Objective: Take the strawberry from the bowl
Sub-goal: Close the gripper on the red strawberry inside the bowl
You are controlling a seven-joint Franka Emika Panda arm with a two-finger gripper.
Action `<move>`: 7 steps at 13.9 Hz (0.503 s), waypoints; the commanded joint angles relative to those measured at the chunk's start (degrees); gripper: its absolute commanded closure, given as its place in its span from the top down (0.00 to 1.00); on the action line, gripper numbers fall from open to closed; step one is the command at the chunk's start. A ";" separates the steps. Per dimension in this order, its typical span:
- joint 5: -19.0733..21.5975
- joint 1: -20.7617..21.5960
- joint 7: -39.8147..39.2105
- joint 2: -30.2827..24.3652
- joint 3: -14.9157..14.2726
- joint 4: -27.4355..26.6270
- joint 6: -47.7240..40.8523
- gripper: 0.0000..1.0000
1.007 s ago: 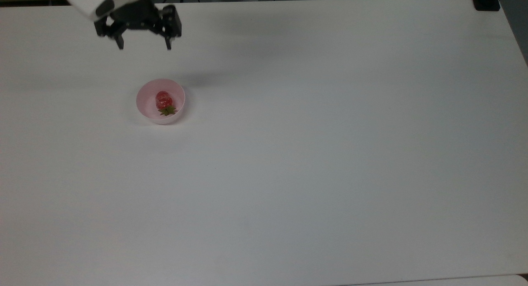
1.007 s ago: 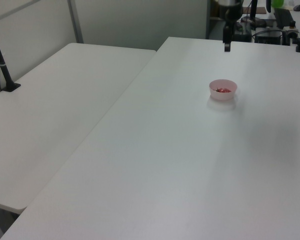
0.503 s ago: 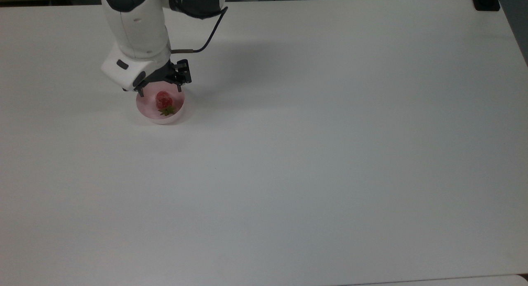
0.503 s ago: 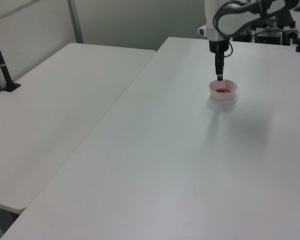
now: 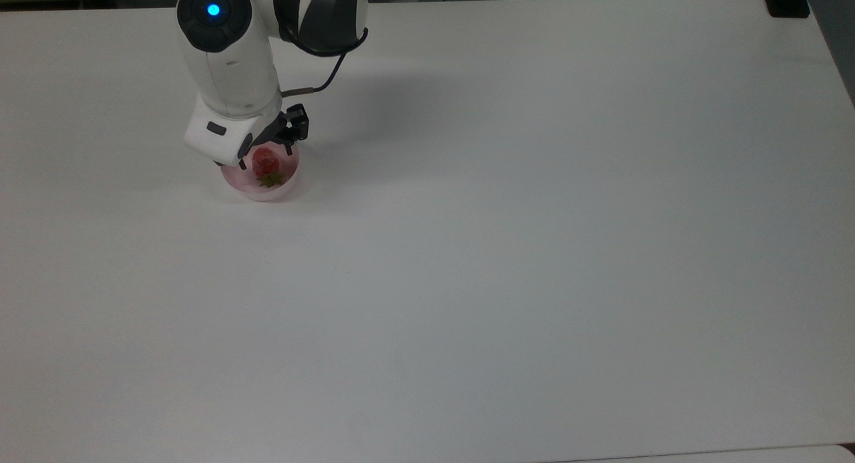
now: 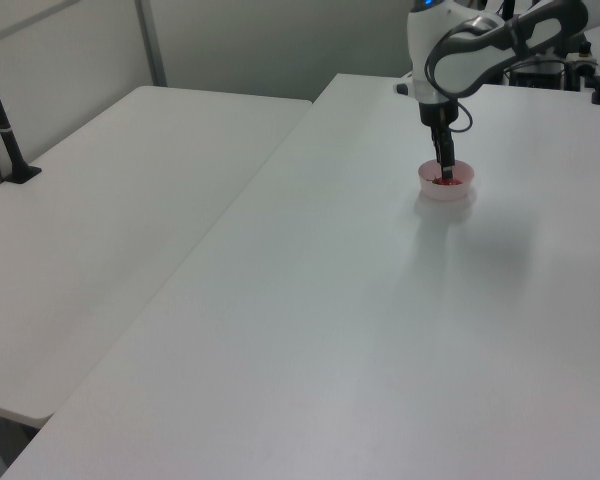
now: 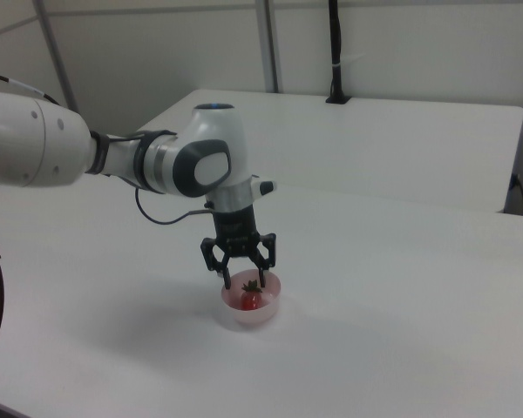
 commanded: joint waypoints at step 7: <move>-1.57 0.84 -3.54 2.05 -1.59 -4.08 7.25 0.69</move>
